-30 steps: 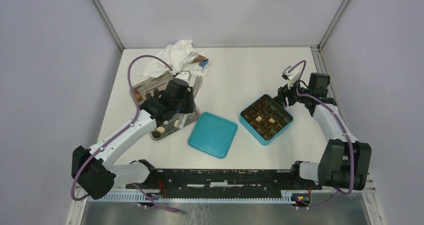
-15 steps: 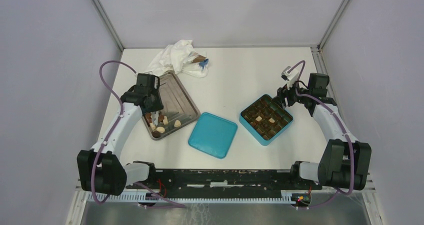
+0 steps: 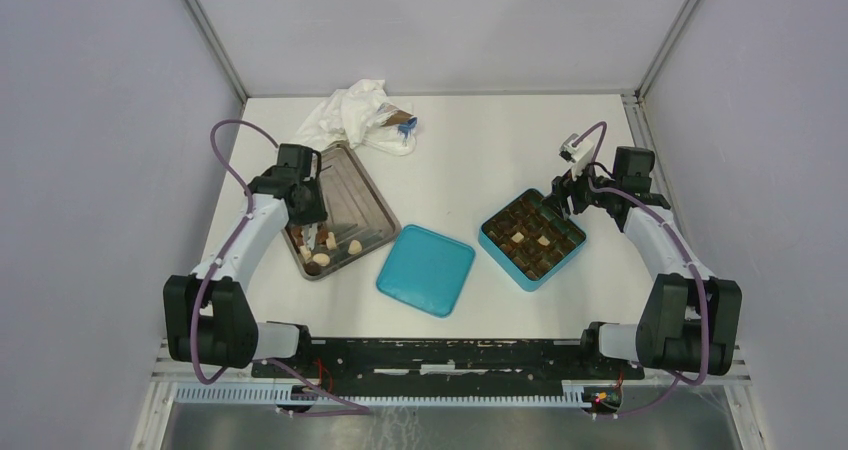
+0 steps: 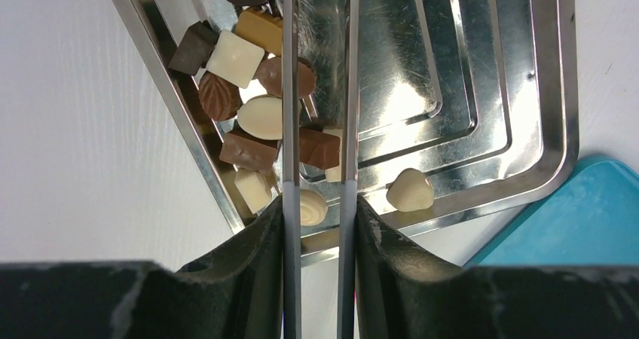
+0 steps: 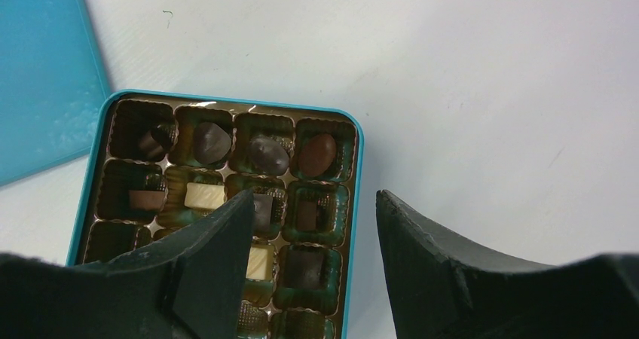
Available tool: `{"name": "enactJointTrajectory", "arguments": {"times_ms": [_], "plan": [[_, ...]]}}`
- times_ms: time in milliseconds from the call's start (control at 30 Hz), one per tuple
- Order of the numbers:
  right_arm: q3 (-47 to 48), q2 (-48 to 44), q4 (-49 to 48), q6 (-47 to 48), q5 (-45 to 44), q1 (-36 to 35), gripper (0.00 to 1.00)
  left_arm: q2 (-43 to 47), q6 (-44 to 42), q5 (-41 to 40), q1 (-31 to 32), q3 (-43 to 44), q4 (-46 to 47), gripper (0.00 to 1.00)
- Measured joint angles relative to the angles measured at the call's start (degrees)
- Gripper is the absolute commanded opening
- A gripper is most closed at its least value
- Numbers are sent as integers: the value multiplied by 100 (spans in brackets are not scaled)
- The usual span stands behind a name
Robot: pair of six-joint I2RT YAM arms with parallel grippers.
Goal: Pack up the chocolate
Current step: Pick up the fake chocolate from the plate.
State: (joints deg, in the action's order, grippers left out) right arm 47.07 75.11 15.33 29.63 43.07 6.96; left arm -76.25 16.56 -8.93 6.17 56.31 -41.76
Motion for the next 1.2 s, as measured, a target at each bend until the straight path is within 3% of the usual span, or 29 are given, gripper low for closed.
{"name": "enactJointTrajectory", "arguments": {"times_ms": [1200], "plan": [[0, 133, 9, 2, -2, -11, 65, -291, -4, -308, -103, 85, 13, 48]]}}
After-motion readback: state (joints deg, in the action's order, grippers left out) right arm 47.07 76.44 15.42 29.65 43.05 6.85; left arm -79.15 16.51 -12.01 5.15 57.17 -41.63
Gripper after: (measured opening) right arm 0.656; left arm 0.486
